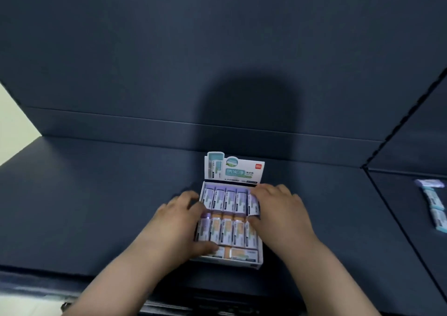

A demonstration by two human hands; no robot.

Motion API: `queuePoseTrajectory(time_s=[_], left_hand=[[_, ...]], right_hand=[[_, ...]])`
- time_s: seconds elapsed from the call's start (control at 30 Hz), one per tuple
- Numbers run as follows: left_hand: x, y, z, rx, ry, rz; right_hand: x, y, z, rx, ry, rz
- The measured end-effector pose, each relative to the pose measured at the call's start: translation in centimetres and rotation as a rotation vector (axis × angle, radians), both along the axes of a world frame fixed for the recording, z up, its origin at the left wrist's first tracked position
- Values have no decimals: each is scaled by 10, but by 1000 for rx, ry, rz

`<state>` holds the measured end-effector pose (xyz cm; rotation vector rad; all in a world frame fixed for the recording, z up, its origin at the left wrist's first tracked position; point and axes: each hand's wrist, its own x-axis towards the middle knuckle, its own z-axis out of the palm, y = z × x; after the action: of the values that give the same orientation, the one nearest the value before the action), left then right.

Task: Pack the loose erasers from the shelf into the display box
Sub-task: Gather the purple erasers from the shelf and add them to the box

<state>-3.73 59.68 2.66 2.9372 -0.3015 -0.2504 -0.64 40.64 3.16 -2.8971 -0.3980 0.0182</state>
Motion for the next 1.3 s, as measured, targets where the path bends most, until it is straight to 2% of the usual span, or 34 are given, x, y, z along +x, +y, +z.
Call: queuePoseTrajectory(time_s=[0.2, 0.43, 0.67, 0.83, 0.97, 1.1, 1.3], left_hand=[[6, 2, -10, -64, 31, -23], [-2, -4, -9, -75, 34, -59], [-7, -5, -10, -51, -46, -59], [-7, -7, -8, 22, -27, -46], [-7, -19, 3, 157, -202, -61], [1, -59, 8, 66, -416, -228], [5, -155, -7, 10, -434, -376]], right_hand=[[-5, 14, -9, -179, -13, -137], [-3, 20, -15, -131, -21, -245], [-14, 16, -22, -132, 18, -217], [-25, 11, -22, -34, -25, -208], [-38, -4, -14, 78, -87, -229], [-47, -41, -9, 84, -109, -259], [-52, -127, -11, 110, -86, -285]])
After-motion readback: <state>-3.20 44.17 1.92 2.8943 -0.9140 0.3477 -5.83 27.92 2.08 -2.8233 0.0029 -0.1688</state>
